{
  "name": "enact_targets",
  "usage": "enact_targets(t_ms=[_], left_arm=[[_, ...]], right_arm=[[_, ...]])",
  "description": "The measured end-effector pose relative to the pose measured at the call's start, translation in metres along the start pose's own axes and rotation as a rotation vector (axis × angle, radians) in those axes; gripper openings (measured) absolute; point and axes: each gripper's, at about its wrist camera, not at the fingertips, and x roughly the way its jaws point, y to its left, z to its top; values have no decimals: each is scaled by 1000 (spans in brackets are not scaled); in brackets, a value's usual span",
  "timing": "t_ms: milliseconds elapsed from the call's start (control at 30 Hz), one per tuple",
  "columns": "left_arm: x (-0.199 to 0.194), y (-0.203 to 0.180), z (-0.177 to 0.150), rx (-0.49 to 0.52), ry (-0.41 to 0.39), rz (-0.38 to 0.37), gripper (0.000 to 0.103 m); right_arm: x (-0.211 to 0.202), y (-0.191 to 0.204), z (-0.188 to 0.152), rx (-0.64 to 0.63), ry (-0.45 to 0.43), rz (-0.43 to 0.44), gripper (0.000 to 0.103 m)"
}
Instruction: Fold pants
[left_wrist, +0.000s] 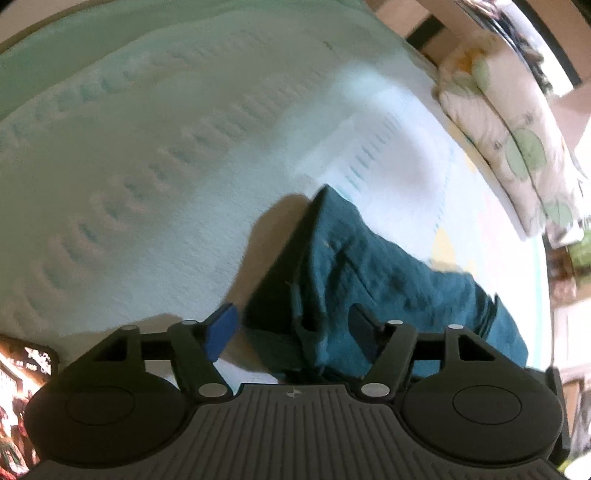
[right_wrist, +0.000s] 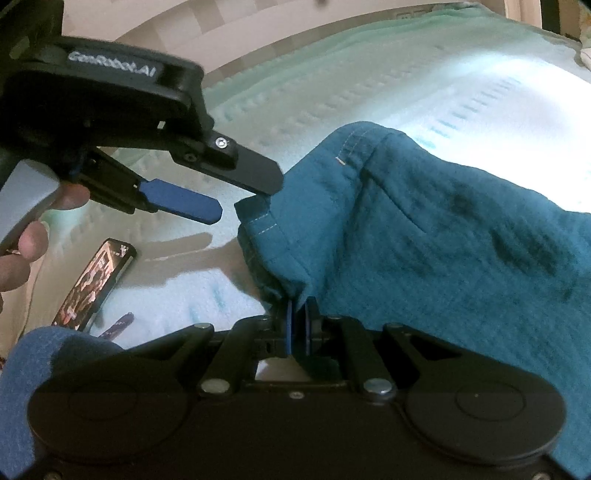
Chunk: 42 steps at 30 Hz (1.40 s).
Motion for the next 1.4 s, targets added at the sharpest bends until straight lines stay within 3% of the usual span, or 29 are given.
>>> enact_targets(t_ms=[133,267,467,700,867,933,967,1000,1033,1067,1133,1167,1267,1400], left_arm=[[-5,-12,0,36,-40,-13,65],[14,-14,3,70,27,17,65],[43,-9,-2,150,92,145,67],[49,-2,1,122,93,109,78],[50,-3,5,27,60,109,76],[49,-7,4,52,48,99,64],[48,-10,4,70,45,70,47],[49,-13,5,68,60,34,39],[51,-17,4,58,68,22,39],[52,-20,4,60,65,39,39],[54,-25,3,75,55,73,29],[53,-26,3,68,39,98,13],[46,-19,0,14,7,79,10],[28,-26,-7,49,-56,83,8]], right_arm=[[1,1,-1,-2,-4,-2,13],[2,2,-1,-9,-4,-4,13],[2,1,0,-6,-4,2,13],[1,3,-2,-20,-15,0,13],[-3,5,-9,-17,-31,2,13],[-4,5,-10,-11,-34,6,13],[-4,5,-11,-8,-36,8,13],[-5,3,-12,-6,-38,10,13],[-5,3,-12,-3,-39,12,13],[-6,3,-13,-1,-40,13,13],[-7,1,-12,0,-42,15,13],[-8,1,-13,1,-45,16,14],[-18,0,-13,1,-62,16,20],[-58,-4,-18,19,-137,9,21]])
